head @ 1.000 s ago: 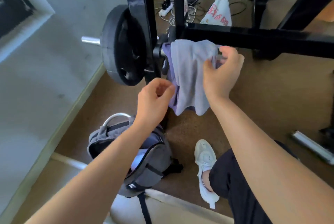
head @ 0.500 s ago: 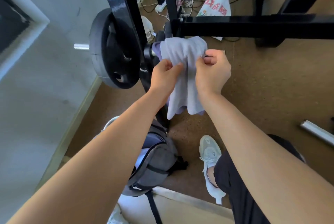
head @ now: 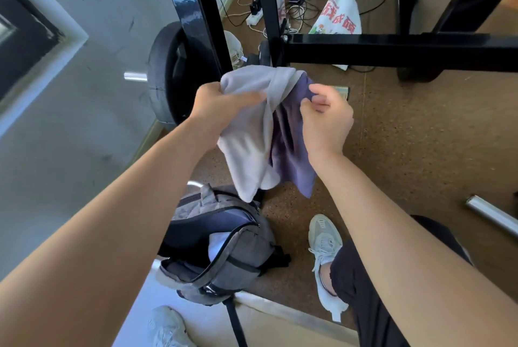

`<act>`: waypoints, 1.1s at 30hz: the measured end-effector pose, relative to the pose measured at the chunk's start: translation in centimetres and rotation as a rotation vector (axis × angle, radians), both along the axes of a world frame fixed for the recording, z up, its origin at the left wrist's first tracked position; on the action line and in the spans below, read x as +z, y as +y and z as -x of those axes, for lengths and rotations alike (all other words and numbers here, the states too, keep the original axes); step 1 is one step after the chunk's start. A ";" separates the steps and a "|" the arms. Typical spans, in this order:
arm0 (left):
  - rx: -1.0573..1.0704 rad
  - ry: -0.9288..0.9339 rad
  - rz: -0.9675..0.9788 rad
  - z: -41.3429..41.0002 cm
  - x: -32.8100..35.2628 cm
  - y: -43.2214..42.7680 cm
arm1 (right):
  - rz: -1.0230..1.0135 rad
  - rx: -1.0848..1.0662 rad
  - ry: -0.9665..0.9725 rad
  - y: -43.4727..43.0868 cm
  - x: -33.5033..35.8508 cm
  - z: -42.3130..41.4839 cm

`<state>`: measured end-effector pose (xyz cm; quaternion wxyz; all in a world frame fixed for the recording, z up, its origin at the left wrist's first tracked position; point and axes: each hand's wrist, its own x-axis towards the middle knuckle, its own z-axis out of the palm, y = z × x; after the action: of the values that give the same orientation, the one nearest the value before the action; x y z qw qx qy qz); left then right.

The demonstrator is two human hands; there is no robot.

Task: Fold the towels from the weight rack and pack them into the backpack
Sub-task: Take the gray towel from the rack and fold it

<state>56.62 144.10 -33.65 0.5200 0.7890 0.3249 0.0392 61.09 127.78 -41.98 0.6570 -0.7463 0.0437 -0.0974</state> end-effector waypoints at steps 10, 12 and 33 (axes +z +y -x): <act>0.072 -0.430 0.218 0.3 1.7 0.6 | 0.635 0.160 -0.169 1.0 -1.2 0.8; 0.093 -0.527 0.204 0.5 2.5 0.9 | 0.685 0.150 -0.172 0.9 -0.8 1.1; 0.441 -0.605 0.011 12.1 3.9 0.5 | 0.945 0.207 0.121 4.0 4.0 -7.4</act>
<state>44.52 144.63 -29.77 0.5759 0.6499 0.3189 0.3798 68.44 131.75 -37.95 0.2487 -0.9677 -0.0415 0.0030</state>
